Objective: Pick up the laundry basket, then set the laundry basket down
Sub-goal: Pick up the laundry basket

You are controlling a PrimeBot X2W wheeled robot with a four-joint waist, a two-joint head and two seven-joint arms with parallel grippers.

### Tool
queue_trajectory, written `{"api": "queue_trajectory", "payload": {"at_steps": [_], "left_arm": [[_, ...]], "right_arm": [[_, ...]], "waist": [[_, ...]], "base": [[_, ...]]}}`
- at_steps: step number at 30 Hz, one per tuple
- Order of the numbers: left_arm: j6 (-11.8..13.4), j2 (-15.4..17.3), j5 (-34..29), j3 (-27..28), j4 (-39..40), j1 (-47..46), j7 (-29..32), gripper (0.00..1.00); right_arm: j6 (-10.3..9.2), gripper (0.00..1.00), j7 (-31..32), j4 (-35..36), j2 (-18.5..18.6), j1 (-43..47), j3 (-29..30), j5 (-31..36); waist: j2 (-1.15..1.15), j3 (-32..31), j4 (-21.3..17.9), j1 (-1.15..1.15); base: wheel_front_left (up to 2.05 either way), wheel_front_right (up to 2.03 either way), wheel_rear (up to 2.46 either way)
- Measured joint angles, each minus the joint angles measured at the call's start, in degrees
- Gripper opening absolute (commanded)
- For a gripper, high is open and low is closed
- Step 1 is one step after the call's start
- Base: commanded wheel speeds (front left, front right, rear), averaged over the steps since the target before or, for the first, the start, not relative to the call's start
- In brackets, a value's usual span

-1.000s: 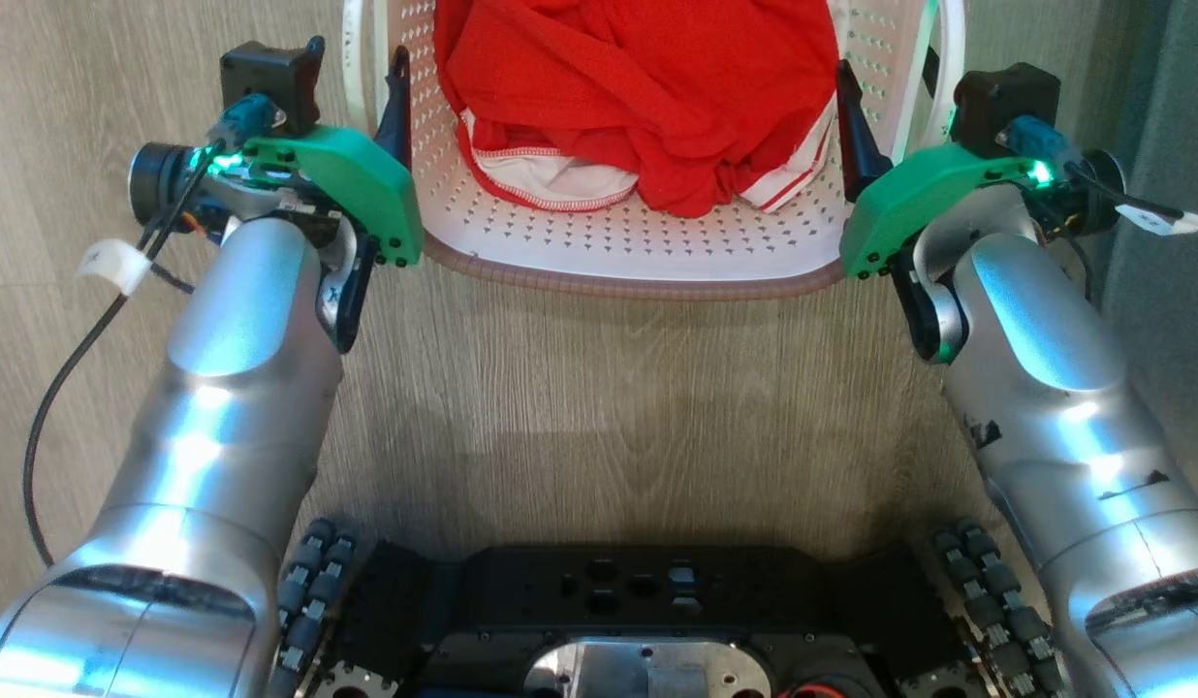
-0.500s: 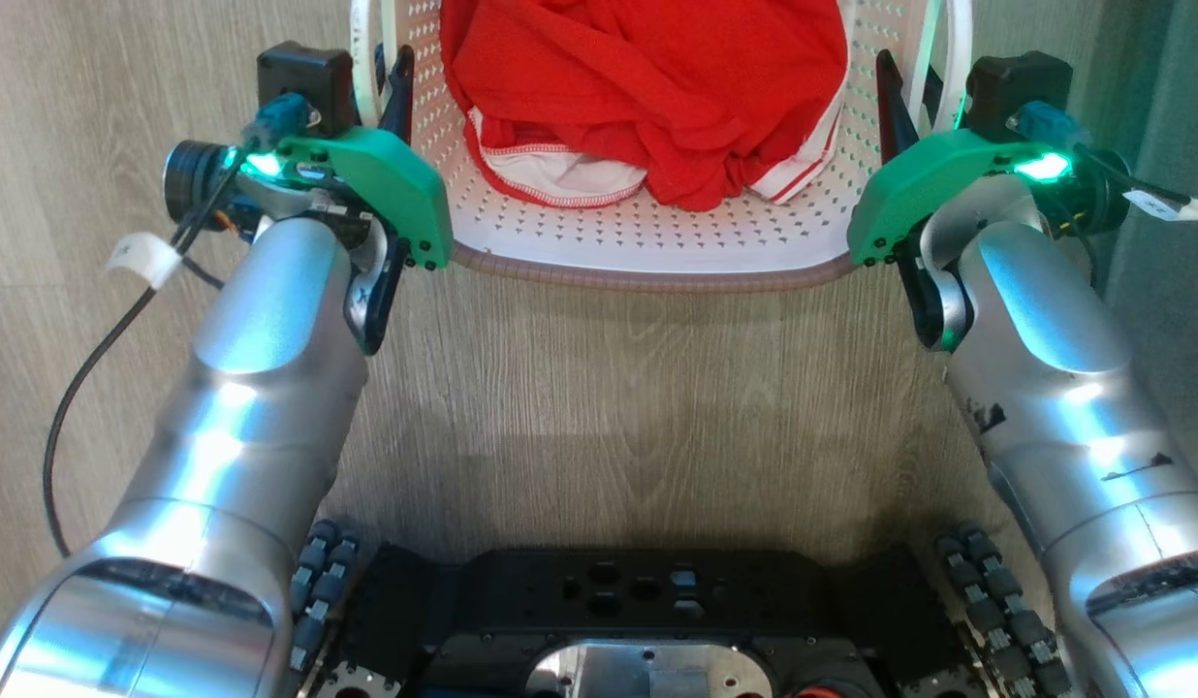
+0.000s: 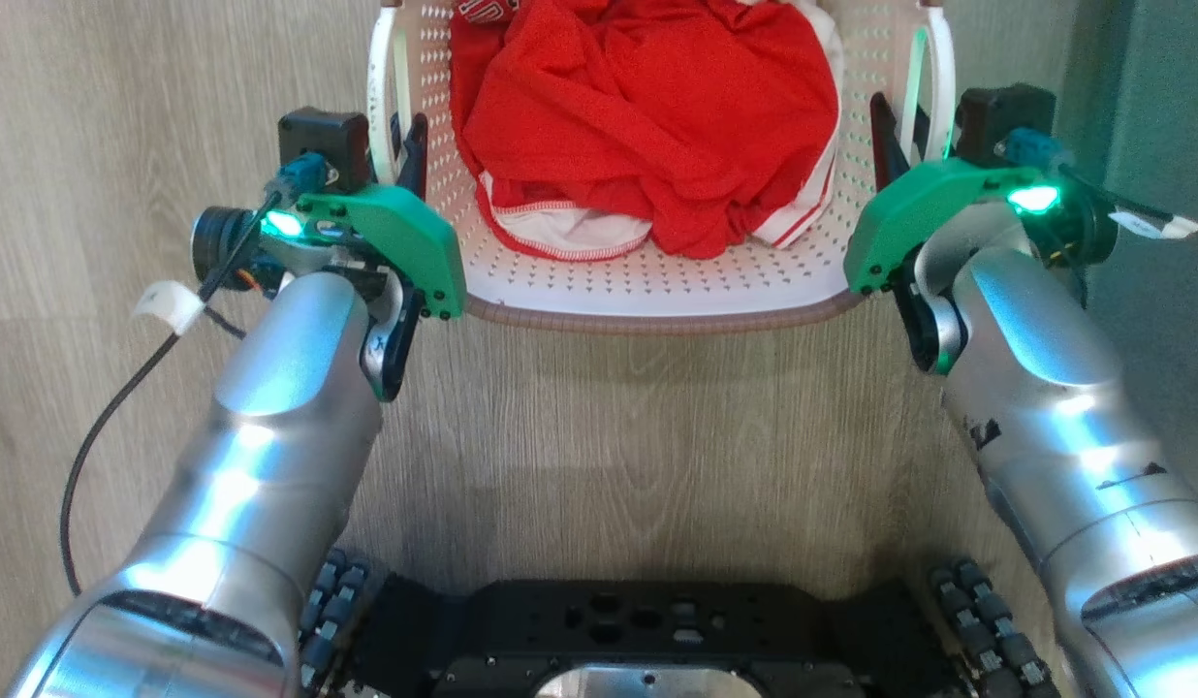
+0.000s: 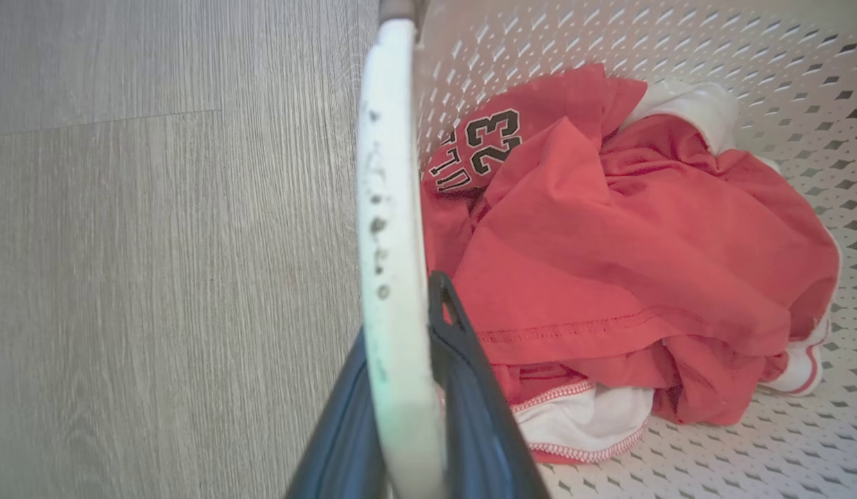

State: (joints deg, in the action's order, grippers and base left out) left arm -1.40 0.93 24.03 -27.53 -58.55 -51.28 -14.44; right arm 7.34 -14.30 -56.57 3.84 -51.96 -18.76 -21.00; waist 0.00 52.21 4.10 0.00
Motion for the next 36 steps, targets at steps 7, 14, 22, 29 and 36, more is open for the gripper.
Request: {"api": "queue_trajectory", "payload": {"at_steps": [7, 14, 22, 29, 36], "left_arm": [[0.4, 0.0, 2.2, -1.8, -1.2, 3.1, 0.0, 0.0], [0.3, 0.0, 5.1, -3.8, -2.8, 7.1, 0.0, 0.0], [-1.2, -0.1, 11.5, -8.2, -7.5, 13.9, 0.5, 0.0], [-1.6, -0.1, 16.1, -12.5, -9.0, 17.7, 3.6, 0.0], [-1.6, -0.1, 19.2, -15.4, -10.2, 22.0, 6.4, 0.0]], "right_arm": [[0.0, 0.0, 0.0, -2.6, 0.0, 1.8, -3.2, -3.2], [0.0, 0.0, 0.0, -5.6, -0.1, 4.8, -7.5, -7.5], [0.0, 0.0, 2.4, -9.9, -1.1, 10.3, -13.4, -14.6], [0.0, 0.0, 5.9, -11.4, -1.3, 14.8, -17.3, -20.3], [0.0, 0.0, 9.2, -12.2, -1.3, 18.7, -21.4, -24.4]], "waist": [[0.0, -4.4, -0.5, 0.0], [0.01, -9.5, -0.9, 0.0], [0.01, -17.8, -1.5, 0.0], [0.01, -25.2, -1.7, 0.0], [0.01, -32.5, -1.5, -0.01]], "base": [[0.0, 0.0, 0.0], [0.0, 0.0, 0.0], [0.0, 0.0, 0.0], [0.0, 0.0, 0.0], [0.0, 0.0, 0.0]]}}
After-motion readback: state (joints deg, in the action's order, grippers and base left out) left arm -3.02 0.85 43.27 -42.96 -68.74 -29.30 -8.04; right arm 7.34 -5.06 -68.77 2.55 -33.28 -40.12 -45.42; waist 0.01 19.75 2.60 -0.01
